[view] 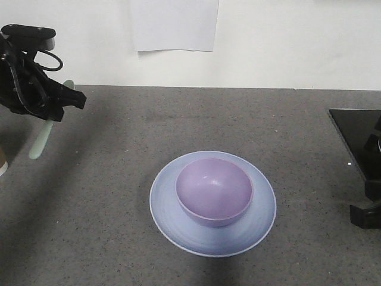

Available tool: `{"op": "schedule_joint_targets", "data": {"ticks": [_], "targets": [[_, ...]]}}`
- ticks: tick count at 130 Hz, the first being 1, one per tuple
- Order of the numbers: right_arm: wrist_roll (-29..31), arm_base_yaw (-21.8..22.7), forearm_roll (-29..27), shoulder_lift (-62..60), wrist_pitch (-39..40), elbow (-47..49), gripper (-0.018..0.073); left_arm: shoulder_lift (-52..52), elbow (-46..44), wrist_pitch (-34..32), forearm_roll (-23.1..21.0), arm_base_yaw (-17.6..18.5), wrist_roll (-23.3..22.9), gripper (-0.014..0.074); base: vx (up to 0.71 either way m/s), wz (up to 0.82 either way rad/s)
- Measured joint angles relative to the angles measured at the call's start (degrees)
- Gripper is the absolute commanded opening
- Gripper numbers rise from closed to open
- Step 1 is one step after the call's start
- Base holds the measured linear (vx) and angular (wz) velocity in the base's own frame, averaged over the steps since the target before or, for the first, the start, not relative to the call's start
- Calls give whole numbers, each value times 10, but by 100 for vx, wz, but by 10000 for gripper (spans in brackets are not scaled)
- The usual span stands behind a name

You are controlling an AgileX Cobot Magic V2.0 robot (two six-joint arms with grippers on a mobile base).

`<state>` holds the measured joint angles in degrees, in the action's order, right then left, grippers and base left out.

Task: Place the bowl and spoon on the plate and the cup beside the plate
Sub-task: 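Move the left gripper with the green spoon over the lavender bowl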

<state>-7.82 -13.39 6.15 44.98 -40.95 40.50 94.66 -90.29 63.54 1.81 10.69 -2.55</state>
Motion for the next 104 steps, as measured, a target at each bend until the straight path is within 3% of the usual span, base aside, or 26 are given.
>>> {"op": "schedule_joint_targets", "data": {"ticks": [25, 43, 104], "targets": [[0, 0, 1, 0, 0, 0, -8, 0, -18, 5, -46, 12, 99, -8, 0, 0], [0, 0, 1, 0, 0, 0, -8, 5, -59, 32, -89, 50, 149, -8, 0, 0], [0, 0, 1, 0, 0, 0, -8, 88, -116, 78, -101, 213, 192, -6, 0, 0]]}}
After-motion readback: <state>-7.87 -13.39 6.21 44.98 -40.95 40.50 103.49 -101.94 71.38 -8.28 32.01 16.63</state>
